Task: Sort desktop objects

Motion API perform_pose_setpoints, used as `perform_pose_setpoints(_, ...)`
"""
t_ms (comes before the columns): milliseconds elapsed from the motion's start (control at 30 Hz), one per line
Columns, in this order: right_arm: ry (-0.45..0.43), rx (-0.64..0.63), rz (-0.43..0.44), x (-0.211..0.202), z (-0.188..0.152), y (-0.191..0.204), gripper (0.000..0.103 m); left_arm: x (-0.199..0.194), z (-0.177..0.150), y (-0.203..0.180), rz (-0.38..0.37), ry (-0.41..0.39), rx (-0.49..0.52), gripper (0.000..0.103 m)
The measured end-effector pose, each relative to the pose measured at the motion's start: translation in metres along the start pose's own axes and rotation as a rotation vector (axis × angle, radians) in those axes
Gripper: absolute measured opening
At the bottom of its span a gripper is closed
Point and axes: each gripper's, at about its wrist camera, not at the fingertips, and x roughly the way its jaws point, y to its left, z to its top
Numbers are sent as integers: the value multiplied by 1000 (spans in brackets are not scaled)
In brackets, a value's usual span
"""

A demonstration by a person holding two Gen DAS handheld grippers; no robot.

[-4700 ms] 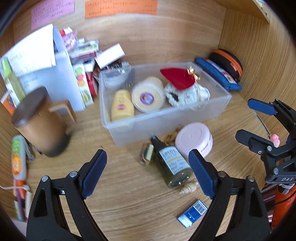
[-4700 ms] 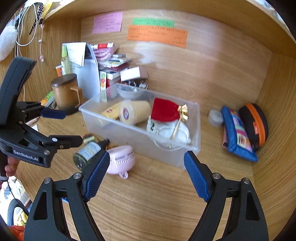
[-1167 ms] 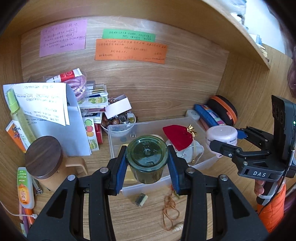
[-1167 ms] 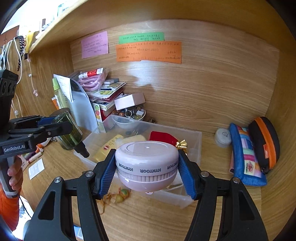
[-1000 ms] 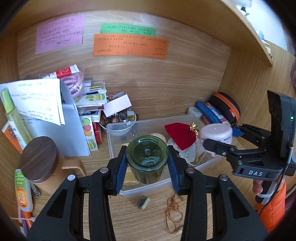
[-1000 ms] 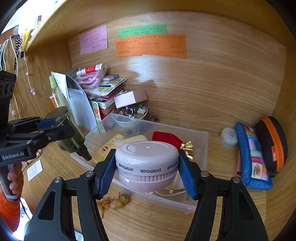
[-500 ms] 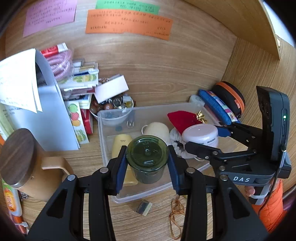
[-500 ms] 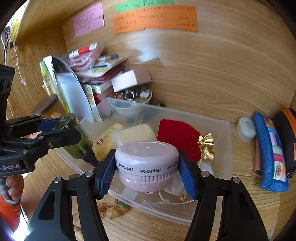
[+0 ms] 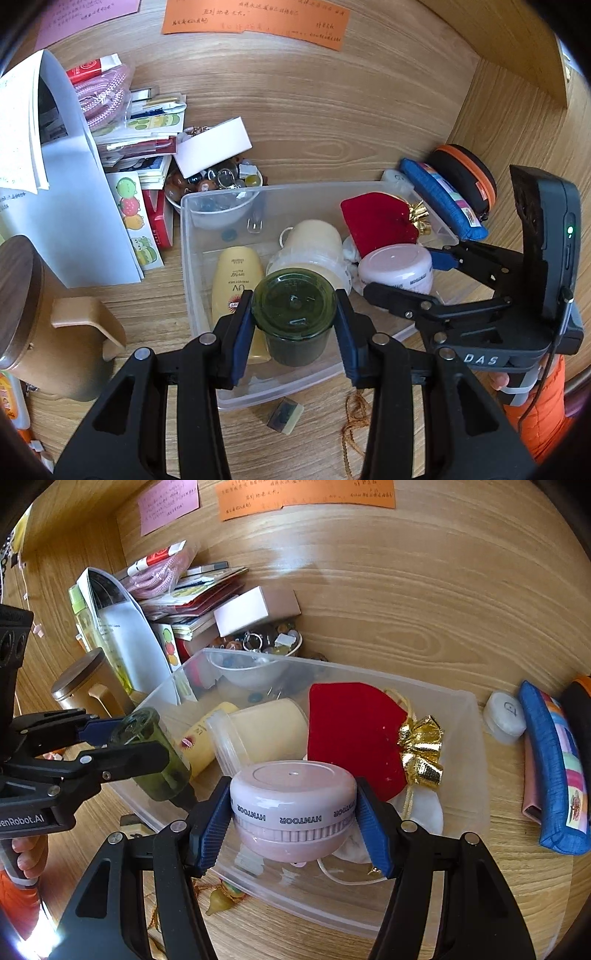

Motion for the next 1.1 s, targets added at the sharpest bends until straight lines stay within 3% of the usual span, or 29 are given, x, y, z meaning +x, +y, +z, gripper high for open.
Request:
perform_pose_setpoints(500,-35,22,-9,-10,2,2,69,19,1,3,20,41,-21,41)
perform_pose_setpoints(733,-42,28,16,-12,2,4,69,9,5,7,29,12,-38,54)
perform_pose_setpoints(1100,-83,2,3,-37,6,15,69,-18,6,4,67,-32,-23,58)
